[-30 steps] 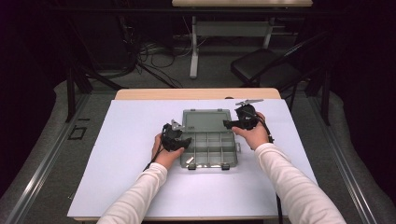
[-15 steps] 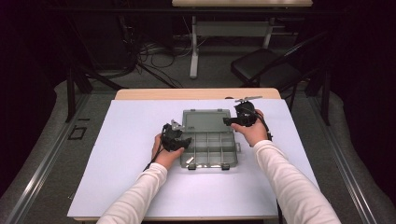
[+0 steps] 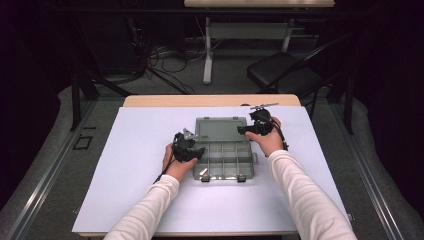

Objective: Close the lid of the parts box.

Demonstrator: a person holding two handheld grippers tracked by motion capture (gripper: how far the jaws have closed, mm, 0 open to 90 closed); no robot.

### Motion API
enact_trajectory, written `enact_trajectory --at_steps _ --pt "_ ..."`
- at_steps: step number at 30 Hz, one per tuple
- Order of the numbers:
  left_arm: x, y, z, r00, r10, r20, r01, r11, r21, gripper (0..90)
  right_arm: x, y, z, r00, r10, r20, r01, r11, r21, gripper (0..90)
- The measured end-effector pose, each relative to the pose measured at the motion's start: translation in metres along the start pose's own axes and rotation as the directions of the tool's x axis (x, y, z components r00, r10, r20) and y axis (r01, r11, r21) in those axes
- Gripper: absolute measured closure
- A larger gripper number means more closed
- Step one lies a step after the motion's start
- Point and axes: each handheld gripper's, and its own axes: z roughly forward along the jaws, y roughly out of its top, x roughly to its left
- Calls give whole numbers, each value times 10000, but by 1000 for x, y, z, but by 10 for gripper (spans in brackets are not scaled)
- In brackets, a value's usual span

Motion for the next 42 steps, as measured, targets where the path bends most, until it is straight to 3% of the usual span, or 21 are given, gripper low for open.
enact_trajectory --at_steps 10,19,26,42 --pt "0 0 0 10000 27 -8 -27 10000 13 481 -1 -3 12 9999 125 100 -128 9995 292 221" --pt "0 0 0 10000 11 -22 -11 10000 3 482 -1 -7 20 9980 624 82 -628 9961 613 221" --pt "0 0 0 10000 11 -17 -11 10000 4 482 -5 -12 26 9922 1246 -101 -1233 9889 833 226" --pt "0 0 0 10000 11 -16 -11 10000 -3 482 0 -17 34 9856 1596 -567 -1528 9823 1086 229"
